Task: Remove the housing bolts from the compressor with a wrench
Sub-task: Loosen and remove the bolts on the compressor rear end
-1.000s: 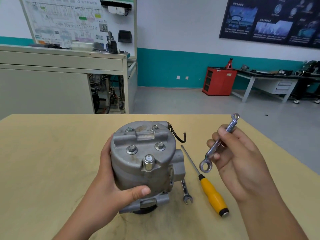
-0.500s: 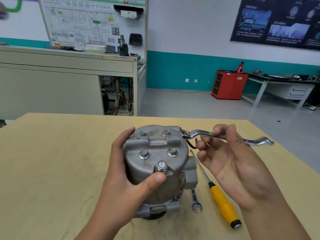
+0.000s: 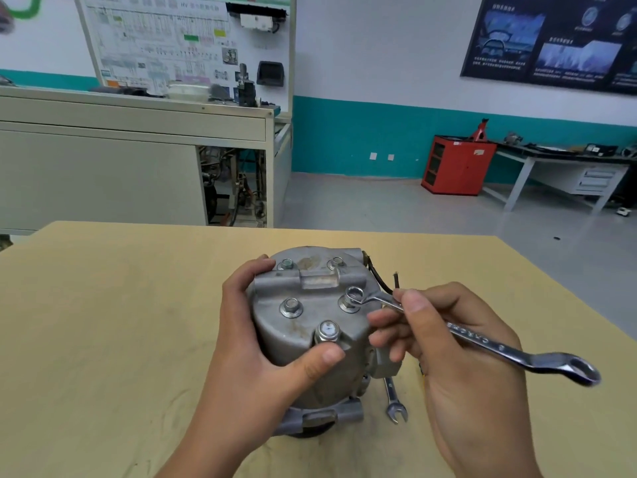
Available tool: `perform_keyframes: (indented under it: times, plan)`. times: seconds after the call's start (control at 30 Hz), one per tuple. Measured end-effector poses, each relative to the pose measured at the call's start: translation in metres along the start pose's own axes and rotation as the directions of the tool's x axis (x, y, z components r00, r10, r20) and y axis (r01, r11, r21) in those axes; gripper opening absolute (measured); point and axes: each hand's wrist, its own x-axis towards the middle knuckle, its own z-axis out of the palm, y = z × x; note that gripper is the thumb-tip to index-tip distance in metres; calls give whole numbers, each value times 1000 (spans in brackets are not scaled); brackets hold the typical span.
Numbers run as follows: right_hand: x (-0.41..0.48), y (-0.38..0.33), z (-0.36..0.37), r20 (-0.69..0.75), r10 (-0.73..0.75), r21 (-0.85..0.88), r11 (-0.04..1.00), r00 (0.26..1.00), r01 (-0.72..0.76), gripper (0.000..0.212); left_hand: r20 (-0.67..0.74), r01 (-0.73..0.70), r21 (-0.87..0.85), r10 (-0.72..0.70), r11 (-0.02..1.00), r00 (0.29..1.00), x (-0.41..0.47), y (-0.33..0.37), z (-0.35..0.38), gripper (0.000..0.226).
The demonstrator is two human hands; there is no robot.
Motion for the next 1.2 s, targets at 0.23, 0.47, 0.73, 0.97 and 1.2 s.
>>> perform_keyframes:
  times: [0.23,0.47,0.73,0.97,1.2]
  plan:
    - [-4,-2,6,-50,42,-39,998,998,-44,17,1,33,64,-33,997,999,3,4,-2,78]
    - [7,-15,-2,45,224,108,968,973,-228,15,-125,26,204,0,979,992,2,5,11,84]
    - [32,-19,-6,245,306,125,931,920,-343,29,-227,38,268,25,963,974,8,0,13,80]
    - [33,-8,-4,183,263,101,953,947,-284,28,-232,54,245,5,968,973,12,-2,10,81]
    - [26,-18,10,-123,130,686,727,984,-10,44,-222,29,274,33,961,975,5,1,19,80]
